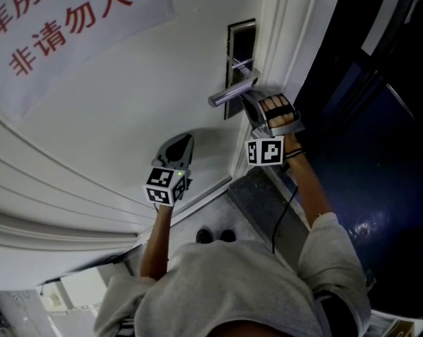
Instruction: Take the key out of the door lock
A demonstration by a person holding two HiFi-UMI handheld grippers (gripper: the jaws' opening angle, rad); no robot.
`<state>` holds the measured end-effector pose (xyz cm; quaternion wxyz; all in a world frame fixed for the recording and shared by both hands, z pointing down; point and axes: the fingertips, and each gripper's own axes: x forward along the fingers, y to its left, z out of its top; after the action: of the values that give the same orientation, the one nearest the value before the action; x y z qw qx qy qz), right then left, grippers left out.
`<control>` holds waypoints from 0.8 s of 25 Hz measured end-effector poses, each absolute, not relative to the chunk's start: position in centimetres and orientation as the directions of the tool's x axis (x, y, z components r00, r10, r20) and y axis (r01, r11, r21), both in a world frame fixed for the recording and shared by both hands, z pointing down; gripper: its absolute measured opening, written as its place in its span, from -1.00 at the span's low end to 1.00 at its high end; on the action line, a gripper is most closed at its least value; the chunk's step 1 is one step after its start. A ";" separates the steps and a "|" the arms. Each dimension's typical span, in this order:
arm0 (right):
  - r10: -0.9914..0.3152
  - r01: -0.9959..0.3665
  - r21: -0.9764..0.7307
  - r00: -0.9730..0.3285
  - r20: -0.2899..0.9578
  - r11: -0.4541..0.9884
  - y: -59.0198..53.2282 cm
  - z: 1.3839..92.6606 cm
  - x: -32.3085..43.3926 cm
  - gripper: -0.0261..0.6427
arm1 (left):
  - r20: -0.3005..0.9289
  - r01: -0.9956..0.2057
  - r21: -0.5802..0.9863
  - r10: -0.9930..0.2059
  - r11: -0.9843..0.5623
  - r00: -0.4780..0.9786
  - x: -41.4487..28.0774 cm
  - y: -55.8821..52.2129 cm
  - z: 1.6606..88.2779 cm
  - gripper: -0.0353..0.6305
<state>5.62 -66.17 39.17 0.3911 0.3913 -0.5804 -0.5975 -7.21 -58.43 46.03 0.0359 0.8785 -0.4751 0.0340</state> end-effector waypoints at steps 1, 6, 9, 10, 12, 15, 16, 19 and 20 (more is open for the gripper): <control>-0.921 0.015 1.000 -0.388 -0.010 -0.017 -66.1 39.2 5.6 -0.83 | 0.094 -0.837 0.031 -0.832 -0.547 0.547 -7.2 -58.4 46.0 -0.84; -0.922 0.017 1.000 -0.387 0.002 -0.005 -66.0 39.1 5.6 -0.83 | 0.091 -0.833 0.032 -0.828 -0.552 0.553 -6.6 -58.4 45.9 -0.84; -0.919 0.008 1.000 -0.393 0.002 -0.001 -65.6 39.1 6.0 -0.83 | 0.090 -0.829 0.036 -0.825 -0.558 0.558 -6.2 -58.3 45.9 -0.84; -0.918 0.003 1.000 -0.397 0.000 -0.001 -65.3 39.1 6.2 -0.83 | 0.091 -0.829 0.038 -0.824 -0.559 0.559 -6.2 -58.3 46.0 -0.84; -0.916 -0.002 1.000 -0.402 -0.006 -0.006 -64.8 39.1 6.5 -0.83 | 0.091 -0.827 0.037 -0.822 -0.562 0.563 -5.9 -58.5 46.0 -0.84; -0.915 -0.001 1.000 -0.404 -0.009 -0.009 -64.1 39.2 7.0 -0.83 | 0.090 -0.818 0.036 -0.814 -0.574 0.574 -5.1 -58.5 46.0 -0.84; -0.914 -0.003 1.000 -0.405 -0.010 -0.010 -63.9 39.2 7.1 -0.83 | 0.091 -0.816 0.035 -0.811 -0.577 0.578 -4.9 -58.6 46.0 -0.84; -0.913 -0.013 1.000 -0.407 -0.013 -0.008 -63.3 39.4 7.5 -0.83 | 0.092 -0.811 0.035 -0.806 -0.585 0.585 -4.4 -58.7 46.1 -0.84; -0.913 -0.018 1.000 -0.407 -0.012 -0.005 -63.0 39.4 7.6 -0.83 | 0.094 -0.809 0.038 -0.804 -0.586 0.587 -4.2 -58.6 46.1 -0.84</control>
<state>7.63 -63.04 39.40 0.3787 0.3913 -0.5948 -0.5913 -4.21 -58.64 46.11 0.0383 0.8900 -0.4532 0.0331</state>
